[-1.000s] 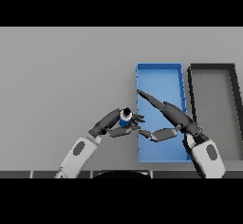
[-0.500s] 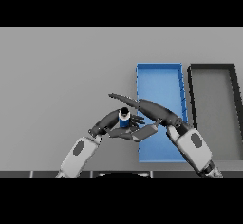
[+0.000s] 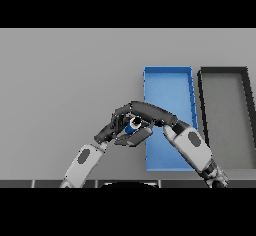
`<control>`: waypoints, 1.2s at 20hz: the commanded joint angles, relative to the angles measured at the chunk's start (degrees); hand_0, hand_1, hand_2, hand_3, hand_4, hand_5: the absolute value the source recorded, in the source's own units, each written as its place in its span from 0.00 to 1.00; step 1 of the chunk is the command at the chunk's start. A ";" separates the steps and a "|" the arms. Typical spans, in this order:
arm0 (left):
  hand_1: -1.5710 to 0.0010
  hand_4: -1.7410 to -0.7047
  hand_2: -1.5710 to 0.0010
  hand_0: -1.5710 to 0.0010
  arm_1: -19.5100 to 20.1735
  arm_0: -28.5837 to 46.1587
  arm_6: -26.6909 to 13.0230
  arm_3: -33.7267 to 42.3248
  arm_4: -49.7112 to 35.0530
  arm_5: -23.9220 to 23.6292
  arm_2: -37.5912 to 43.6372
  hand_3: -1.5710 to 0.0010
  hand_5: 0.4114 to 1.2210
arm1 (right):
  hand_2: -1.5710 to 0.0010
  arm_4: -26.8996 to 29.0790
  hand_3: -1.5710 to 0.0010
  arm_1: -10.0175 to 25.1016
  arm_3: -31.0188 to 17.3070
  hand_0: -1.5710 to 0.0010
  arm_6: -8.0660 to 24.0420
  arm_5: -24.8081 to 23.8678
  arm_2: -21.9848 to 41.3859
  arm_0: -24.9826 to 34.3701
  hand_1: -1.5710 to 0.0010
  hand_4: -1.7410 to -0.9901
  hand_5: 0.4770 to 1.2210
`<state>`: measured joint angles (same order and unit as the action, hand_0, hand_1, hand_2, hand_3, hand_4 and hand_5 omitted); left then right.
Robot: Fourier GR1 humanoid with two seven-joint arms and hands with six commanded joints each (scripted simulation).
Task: Pick up the blue pipe and place it into the blue bin.
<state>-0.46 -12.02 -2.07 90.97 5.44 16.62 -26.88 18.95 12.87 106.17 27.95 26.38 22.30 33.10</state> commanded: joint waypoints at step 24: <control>0.82 0.67 0.83 0.80 -1.28 0.93 1.32 0.78 5.48 6.76 3.45 0.84 0.65 | 0.00 -1.15 0.00 -0.60 2.11 0.00 -4.61 -9.53 5.39 -1.18 0.00 0.00 0.99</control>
<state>-1.73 -11.08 -0.76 91.74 10.92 23.38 -23.43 17.93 12.26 108.29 23.29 16.90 27.69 31.92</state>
